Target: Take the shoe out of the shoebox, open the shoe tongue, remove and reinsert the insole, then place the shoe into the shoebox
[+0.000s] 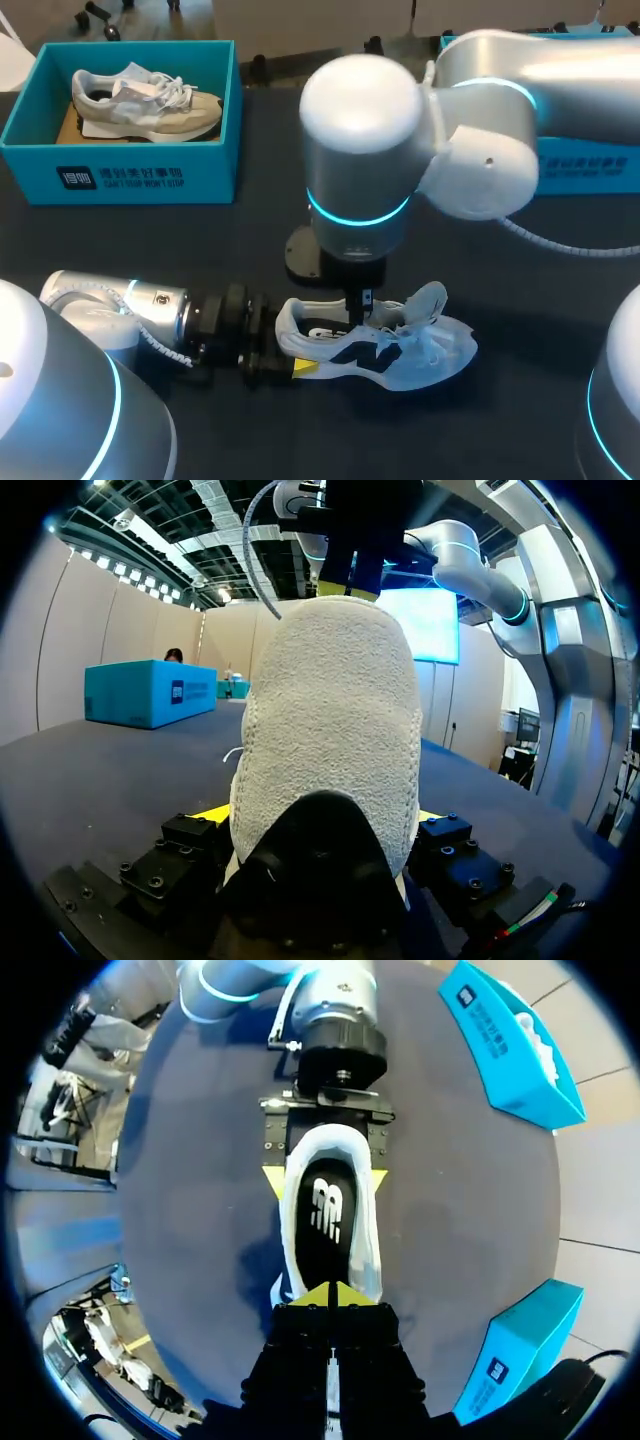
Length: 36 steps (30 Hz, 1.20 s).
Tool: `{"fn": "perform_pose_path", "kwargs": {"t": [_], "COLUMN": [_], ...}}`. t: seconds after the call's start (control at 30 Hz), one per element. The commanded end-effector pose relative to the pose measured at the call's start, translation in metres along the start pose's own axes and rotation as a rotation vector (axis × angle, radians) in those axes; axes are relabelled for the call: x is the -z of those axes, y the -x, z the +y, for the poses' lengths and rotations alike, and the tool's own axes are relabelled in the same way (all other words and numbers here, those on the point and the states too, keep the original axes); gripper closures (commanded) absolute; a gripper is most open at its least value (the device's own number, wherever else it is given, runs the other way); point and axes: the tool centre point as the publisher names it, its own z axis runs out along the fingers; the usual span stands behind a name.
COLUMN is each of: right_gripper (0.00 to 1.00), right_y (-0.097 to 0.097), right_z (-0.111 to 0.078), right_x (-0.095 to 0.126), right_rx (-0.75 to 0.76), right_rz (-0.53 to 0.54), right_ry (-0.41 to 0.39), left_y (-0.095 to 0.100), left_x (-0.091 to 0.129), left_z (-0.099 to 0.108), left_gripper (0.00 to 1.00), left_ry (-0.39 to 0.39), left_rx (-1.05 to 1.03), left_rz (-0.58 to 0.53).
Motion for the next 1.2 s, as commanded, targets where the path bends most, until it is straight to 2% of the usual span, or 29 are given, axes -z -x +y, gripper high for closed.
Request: {"fn": "perform_pose_path", "kwargs": {"t": [0.03,0.27,0.53,0.93,1.0,1.2], "right_gripper": [1.0,1.0,1.0,1.0,1.0,1.0], "right_y": [0.005,0.009,0.01,0.009,0.008,0.003], "right_z": [0.007,0.004,0.008,0.025,0.029,0.033], "right_x": [-0.019,-0.037,-0.06,-0.065,-0.066,-0.078], "right_rx": [0.008,0.047,0.107,0.12,0.119,0.125], "right_rz": [0.013,0.006,0.027,0.052,0.062,0.067], "right_ry": [-0.01,0.017,0.09,0.077,0.054,0.05], "left_y": [0.0,0.0,0.0,0.0,0.0,0.0], "left_x": [-0.001,-0.001,-0.001,-0.001,-0.001,-0.001], "left_z": [0.002,0.002,0.002,0.002,0.002,0.002], "left_gripper": [1.0,1.0,1.0,1.0,1.0,1.0], "left_ry": [0.002,0.002,0.002,0.002,0.002,0.002], "left_rx": [0.001,0.001,0.001,0.001,0.001,0.001], "left_rz": [0.0,0.0,0.0,0.0,0.0,0.0]}}
